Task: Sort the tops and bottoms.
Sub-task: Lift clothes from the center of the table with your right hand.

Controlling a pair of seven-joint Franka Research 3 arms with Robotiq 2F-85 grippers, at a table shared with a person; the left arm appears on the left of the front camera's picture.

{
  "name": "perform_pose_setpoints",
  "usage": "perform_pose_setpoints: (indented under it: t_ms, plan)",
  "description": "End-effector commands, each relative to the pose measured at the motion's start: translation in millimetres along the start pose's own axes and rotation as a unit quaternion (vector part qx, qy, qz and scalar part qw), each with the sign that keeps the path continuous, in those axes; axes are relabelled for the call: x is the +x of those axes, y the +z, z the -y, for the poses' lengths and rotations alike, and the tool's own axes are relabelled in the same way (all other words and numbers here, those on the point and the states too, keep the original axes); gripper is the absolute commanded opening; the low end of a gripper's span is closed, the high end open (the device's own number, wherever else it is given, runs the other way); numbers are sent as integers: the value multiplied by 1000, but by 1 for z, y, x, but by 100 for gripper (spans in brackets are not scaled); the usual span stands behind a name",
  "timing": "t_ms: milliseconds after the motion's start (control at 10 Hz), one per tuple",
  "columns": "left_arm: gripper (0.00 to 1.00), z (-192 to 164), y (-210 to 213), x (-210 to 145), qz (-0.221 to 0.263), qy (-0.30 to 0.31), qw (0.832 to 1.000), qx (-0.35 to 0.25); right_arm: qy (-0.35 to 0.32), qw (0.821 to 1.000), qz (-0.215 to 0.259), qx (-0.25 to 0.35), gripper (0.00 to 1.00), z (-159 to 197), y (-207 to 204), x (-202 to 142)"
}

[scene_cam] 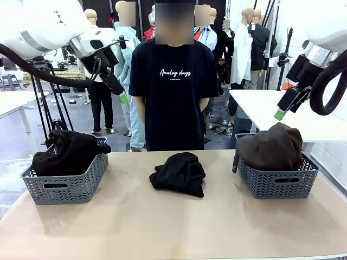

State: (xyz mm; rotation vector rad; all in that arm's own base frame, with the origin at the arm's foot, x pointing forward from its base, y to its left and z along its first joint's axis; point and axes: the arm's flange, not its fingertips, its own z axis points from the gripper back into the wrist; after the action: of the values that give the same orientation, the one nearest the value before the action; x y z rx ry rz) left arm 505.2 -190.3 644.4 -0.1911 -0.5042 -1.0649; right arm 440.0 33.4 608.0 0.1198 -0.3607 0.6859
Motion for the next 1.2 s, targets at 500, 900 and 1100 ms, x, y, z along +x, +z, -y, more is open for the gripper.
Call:
perform_pose_setpoints:
  t_ms: [500,900,1100]
  plan:
    - [100,10,-49,-23,-17,8,996,-83,-2,1000,-6,-5,100,-1,-1,-1]
    - [100,18,-58,-16,-16,8,996,-88,71,995,62,-28,100,-46,33,-26]
    - [100,18,-58,-16,-16,8,996,-88,130,983,127,22,100,-75,29,-6]
